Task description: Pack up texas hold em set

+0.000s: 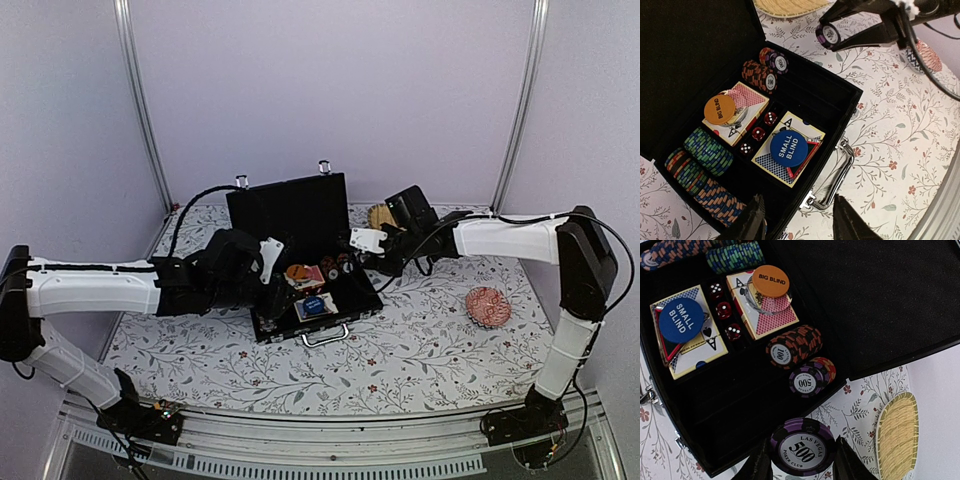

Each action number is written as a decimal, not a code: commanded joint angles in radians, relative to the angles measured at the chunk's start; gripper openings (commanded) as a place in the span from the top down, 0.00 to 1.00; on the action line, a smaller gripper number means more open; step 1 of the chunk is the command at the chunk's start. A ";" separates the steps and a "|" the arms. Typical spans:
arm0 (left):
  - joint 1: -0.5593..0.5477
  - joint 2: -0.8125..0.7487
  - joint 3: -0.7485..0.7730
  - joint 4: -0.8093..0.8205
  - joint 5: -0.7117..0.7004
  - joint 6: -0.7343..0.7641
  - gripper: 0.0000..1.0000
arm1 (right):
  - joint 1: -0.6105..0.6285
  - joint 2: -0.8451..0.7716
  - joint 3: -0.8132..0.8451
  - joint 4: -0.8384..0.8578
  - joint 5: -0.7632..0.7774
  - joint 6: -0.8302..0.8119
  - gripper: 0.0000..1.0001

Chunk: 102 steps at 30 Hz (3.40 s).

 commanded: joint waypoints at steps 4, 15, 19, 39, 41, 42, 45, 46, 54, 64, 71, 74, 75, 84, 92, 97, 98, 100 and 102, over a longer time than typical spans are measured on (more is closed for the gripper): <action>0.014 -0.048 -0.034 0.021 -0.014 -0.027 0.53 | 0.001 0.106 0.067 0.134 -0.003 -0.015 0.67; 0.016 -0.089 -0.063 0.021 -0.023 -0.039 0.53 | 0.000 0.240 0.126 0.162 -0.018 -0.023 0.67; 0.016 -0.088 -0.062 0.021 -0.023 -0.038 0.53 | 0.000 0.279 0.154 0.164 -0.012 -0.005 0.67; 0.015 -0.088 -0.079 0.039 -0.019 -0.046 0.53 | -0.001 0.381 0.189 0.174 0.036 -0.012 0.62; 0.016 -0.087 -0.079 0.040 -0.019 -0.046 0.53 | -0.001 0.385 0.189 0.176 0.041 -0.014 0.60; 0.015 -0.086 -0.079 0.041 -0.019 -0.046 0.53 | -0.003 0.386 0.189 0.178 0.045 -0.015 0.58; 0.016 -0.085 -0.081 0.042 -0.018 -0.046 0.53 | -0.003 0.384 0.186 0.188 0.053 -0.015 0.53; 0.017 -0.086 -0.081 0.041 -0.018 -0.047 0.53 | -0.002 0.382 0.184 0.191 0.054 -0.014 0.51; 0.017 -0.091 -0.088 0.044 -0.019 -0.046 0.53 | -0.002 0.353 0.171 0.199 0.055 -0.014 0.45; 0.017 -0.093 -0.088 0.042 -0.020 -0.042 0.53 | -0.003 0.304 0.188 0.053 -0.036 -0.037 0.39; 0.017 -0.095 -0.089 0.041 -0.018 -0.043 0.53 | -0.003 0.289 0.216 -0.015 -0.071 -0.026 0.39; 0.017 -0.097 -0.093 0.043 -0.019 -0.044 0.53 | -0.003 0.284 0.223 -0.024 -0.076 -0.021 0.41; 0.018 -0.098 -0.094 0.043 -0.020 -0.044 0.53 | -0.004 0.284 0.227 -0.025 -0.077 -0.017 0.42; 0.022 -0.113 -0.101 0.044 -0.034 -0.049 0.53 | -0.016 0.318 0.264 -0.057 -0.101 0.003 0.83; 0.033 -0.125 -0.105 0.043 -0.032 -0.051 0.53 | -0.018 0.364 0.299 -0.078 -0.079 0.001 0.95; 0.035 -0.125 -0.105 0.041 -0.031 -0.049 0.53 | -0.018 0.406 0.334 -0.103 -0.062 -0.002 0.95; 0.036 -0.127 -0.106 0.041 -0.031 -0.049 0.53 | -0.017 0.416 0.341 -0.113 -0.062 -0.004 0.95; 0.037 -0.128 -0.108 0.040 -0.032 -0.048 0.53 | -0.017 0.427 0.353 -0.134 -0.066 -0.006 0.95; 0.039 -0.129 -0.111 0.041 -0.030 -0.049 0.53 | -0.018 0.438 0.359 -0.146 -0.061 -0.010 0.95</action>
